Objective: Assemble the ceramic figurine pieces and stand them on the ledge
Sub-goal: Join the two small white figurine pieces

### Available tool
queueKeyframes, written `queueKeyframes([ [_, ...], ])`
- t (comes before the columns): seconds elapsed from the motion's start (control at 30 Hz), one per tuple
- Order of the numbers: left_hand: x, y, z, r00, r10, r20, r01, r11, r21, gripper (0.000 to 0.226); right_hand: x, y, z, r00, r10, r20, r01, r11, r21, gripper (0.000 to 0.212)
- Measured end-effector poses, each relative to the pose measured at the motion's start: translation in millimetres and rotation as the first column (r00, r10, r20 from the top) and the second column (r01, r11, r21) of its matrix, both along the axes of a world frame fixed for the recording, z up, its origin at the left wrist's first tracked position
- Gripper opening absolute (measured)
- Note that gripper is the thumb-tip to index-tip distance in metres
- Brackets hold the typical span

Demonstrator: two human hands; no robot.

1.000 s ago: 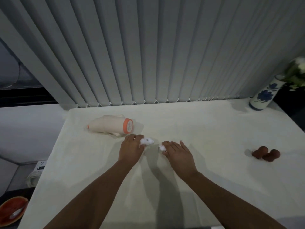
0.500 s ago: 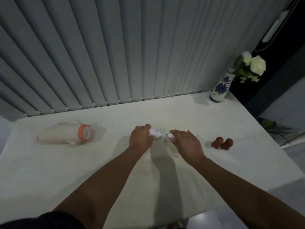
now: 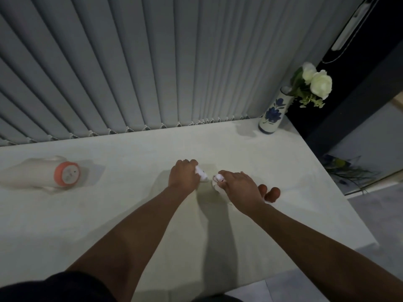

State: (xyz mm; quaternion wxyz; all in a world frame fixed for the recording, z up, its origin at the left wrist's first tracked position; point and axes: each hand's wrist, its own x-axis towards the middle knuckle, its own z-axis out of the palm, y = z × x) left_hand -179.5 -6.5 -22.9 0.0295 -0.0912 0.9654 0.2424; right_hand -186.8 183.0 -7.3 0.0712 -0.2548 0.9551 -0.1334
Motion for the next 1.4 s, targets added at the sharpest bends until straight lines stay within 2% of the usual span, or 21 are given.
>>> queueKeyframes([
  [0.37, -10, 17, -6, 0.999, 0.013, 0.051, -0.013, 1.0, 0.007, 0.04, -20, 17, 3, 0.992, 0.101, 0.071, -0.095, 0.992, -0.079, 0.02],
  [0.6, -15, 18, -8, 0.998, 0.01, 0.068, -0.01, 1.0, 0.007, 0.039, -19, 10, 2, 0.976, 0.09, 0.199, -0.078, 0.995, -0.07, 0.029],
  [0.83, -19, 13, -10, 0.995, -0.017, 0.095, 0.006, 0.994, 0.11, 0.041, -19, 7, 3, 0.98, 0.116, 0.16, -0.12, 0.993, 0.015, 0.035],
  [0.97, -17, 11, -12, 0.995, -0.035, 0.091, 0.024, 0.992, 0.12, 0.04, -19, 7, 3, 0.981, 0.032, 0.193, -0.022, 0.998, -0.056, 0.034],
  [1.07, -16, 9, -13, 0.994, -0.064, 0.085, 0.055, 0.993, 0.109, 0.04, -18, 7, -1, 0.978, 0.024, 0.206, -0.009, 0.997, -0.073, 0.03],
  [1.27, -12, 2, -11, 0.991, -0.129, 0.048, 0.127, 0.991, 0.042, 0.047, -20, 7, -1, 0.955, -0.044, 0.293, 0.077, 0.992, -0.101, 0.022],
  [1.33, -7, -7, -11, 0.989, -0.138, 0.047, 0.137, 0.99, 0.013, 0.049, -18, 3, 1, 0.966, -0.055, 0.252, 0.082, 0.992, -0.096, 0.034],
  [1.4, -4, -19, -10, 0.99, -0.138, 0.036, 0.139, 0.99, -0.019, 0.048, -14, -4, 4, 0.99, -0.025, 0.136, 0.037, 0.996, -0.082, 0.049],
])
